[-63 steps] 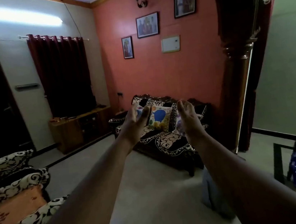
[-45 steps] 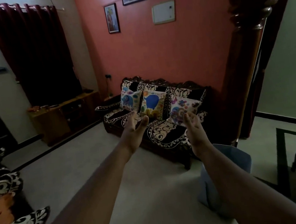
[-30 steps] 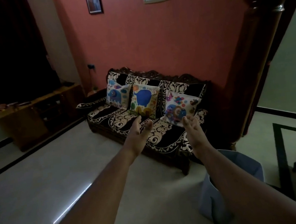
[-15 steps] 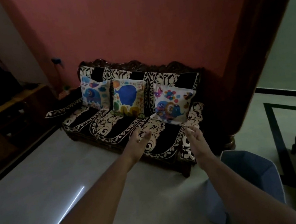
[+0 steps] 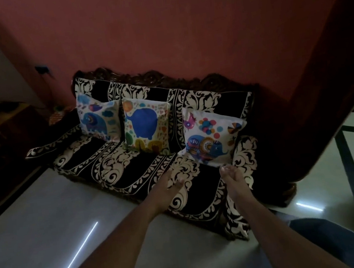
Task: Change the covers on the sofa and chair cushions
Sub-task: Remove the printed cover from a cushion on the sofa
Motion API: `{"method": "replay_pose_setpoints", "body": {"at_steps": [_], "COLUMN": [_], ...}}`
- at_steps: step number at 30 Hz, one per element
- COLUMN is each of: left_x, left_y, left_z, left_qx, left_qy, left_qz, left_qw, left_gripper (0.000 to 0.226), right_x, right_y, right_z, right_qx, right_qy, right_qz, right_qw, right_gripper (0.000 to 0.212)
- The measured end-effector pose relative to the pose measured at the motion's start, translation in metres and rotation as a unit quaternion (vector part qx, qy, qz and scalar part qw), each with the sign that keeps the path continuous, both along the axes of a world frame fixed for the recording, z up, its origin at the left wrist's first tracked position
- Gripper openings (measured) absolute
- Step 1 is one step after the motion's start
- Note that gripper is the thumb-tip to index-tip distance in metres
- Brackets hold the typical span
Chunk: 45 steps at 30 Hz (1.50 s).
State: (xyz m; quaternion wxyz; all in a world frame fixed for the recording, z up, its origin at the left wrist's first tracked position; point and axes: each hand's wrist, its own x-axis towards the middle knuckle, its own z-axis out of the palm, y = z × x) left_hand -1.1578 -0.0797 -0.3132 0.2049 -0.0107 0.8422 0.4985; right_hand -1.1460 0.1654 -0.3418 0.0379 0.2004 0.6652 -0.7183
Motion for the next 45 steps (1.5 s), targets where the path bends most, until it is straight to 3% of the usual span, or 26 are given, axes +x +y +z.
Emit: {"method": "replay_pose_setpoints", "body": {"at_steps": [4, 12, 14, 17, 22, 23, 26, 28, 31, 33, 36, 39, 41, 43, 45], "left_x": [-0.087, -0.239, -0.271, -0.320, -0.396, -0.407, -0.442, -0.461, -0.491, -0.510, -0.532, -0.544, -0.548, -0.548, -0.546], "left_y": [-0.009, -0.029, -0.025, -0.010, 0.030, 0.041, 0.078, 0.098, 0.119, 0.128, 0.141, 0.147, 0.151, 0.152, 0.152], "left_z": [-0.026, -0.062, -0.067, -0.078, -0.114, -0.117, -0.133, -0.140, -0.155, -0.162, -0.175, -0.189, -0.199, -0.206, -0.212], "left_qx": [0.005, -0.009, -0.025, -0.018, -0.063, -0.073, -0.093, -0.100, -0.189, -0.244, -0.247, -0.203, -0.185, -0.185, -0.174], "left_qy": [-0.023, -0.063, -0.064, -0.044, -0.055, -0.062, -0.078, -0.072, -0.044, -0.022, -0.047, -0.129, -0.138, -0.131, -0.157], "left_qz": [-0.028, -0.066, -0.083, -0.098, -0.112, -0.105, -0.089, -0.094, -0.181, -0.234, -0.232, -0.174, -0.164, -0.164, -0.150], "left_qw": [0.999, 0.996, 0.994, 0.994, 0.990, 0.990, 0.989, 0.988, 0.964, 0.941, 0.940, 0.955, 0.959, 0.960, 0.961], "left_gripper": [0.094, 0.098, 0.085, 0.049, 0.071, 0.067, 0.026, 0.036, 0.077, 0.085, 0.084, 0.083, 0.081, 0.078, 0.075], "right_x": [-0.073, -0.195, -0.221, -0.264, -0.342, -0.356, -0.404, -0.430, -0.470, -0.491, -0.521, -0.539, -0.546, -0.548, -0.546], "right_y": [-0.011, -0.024, -0.017, 0.000, 0.037, 0.045, 0.073, 0.089, 0.112, 0.125, 0.142, 0.151, 0.155, 0.156, 0.152], "right_z": [-0.019, -0.041, -0.048, -0.065, -0.090, -0.094, -0.115, -0.129, -0.147, -0.154, -0.169, -0.186, -0.195, -0.204, -0.207], "right_qx": [0.027, 0.101, 0.119, 0.110, 0.110, 0.119, 0.173, 0.219, 0.320, 0.398, 0.496, 0.576, 0.606, 0.600, 0.596], "right_qy": [-0.013, -0.085, -0.098, -0.113, -0.110, -0.105, -0.099, -0.101, -0.099, -0.070, -0.058, -0.092, -0.131, -0.185, -0.219], "right_qz": [-0.033, -0.079, -0.078, -0.079, -0.076, -0.070, -0.042, -0.020, 0.025, 0.066, 0.118, 0.160, 0.186, 0.208, 0.218], "right_qw": [0.999, 0.988, 0.985, 0.984, 0.985, 0.985, 0.979, 0.970, 0.942, 0.912, 0.858, 0.796, 0.762, 0.750, 0.742], "right_gripper": [0.054, 0.060, 0.064, 0.063, 0.069, 0.067, 0.061, 0.057, 0.056, 0.057, 0.062, 0.073, 0.085, 0.090, 0.078]}}
